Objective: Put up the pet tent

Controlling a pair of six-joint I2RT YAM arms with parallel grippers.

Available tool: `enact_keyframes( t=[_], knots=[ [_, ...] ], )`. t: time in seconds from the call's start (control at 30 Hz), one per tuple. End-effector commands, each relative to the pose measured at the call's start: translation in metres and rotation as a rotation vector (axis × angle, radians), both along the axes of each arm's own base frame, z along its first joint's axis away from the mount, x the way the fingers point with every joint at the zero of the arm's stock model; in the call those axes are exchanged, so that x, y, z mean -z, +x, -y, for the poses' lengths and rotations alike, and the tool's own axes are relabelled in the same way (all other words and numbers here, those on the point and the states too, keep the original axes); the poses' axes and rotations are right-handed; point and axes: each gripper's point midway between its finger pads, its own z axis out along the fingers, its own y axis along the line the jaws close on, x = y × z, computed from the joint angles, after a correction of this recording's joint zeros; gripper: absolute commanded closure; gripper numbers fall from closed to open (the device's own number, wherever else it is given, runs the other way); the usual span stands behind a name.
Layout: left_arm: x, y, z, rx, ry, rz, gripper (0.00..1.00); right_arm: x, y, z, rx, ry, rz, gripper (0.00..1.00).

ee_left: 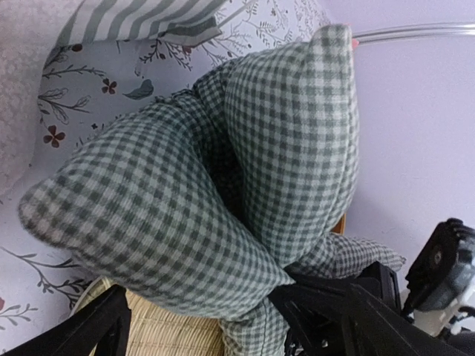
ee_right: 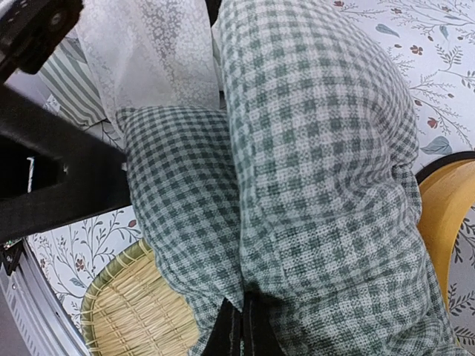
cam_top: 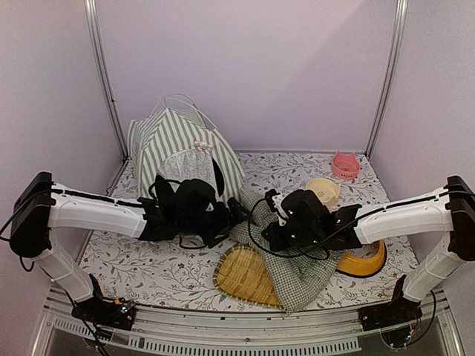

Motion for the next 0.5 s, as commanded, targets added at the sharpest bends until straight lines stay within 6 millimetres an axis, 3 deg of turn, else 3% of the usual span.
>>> enact_keyframes(
  t=[0.0,0.17,0.47],
  knots=[
    [-0.002,0.024,0.022,-0.005,-0.055,0.009,0.01,-0.016,-0.017,-0.022,-0.089,0.066,0.042,1.00],
    [0.015,0.041,0.029,-0.028,-0.019,0.003,0.01,-0.006,-0.029,-0.031,-0.128,0.048,0.037,1.00],
    [0.032,0.049,0.032,-0.031,0.006,-0.004,0.01,0.007,-0.040,-0.038,-0.191,0.009,0.035,1.00]
  ],
)
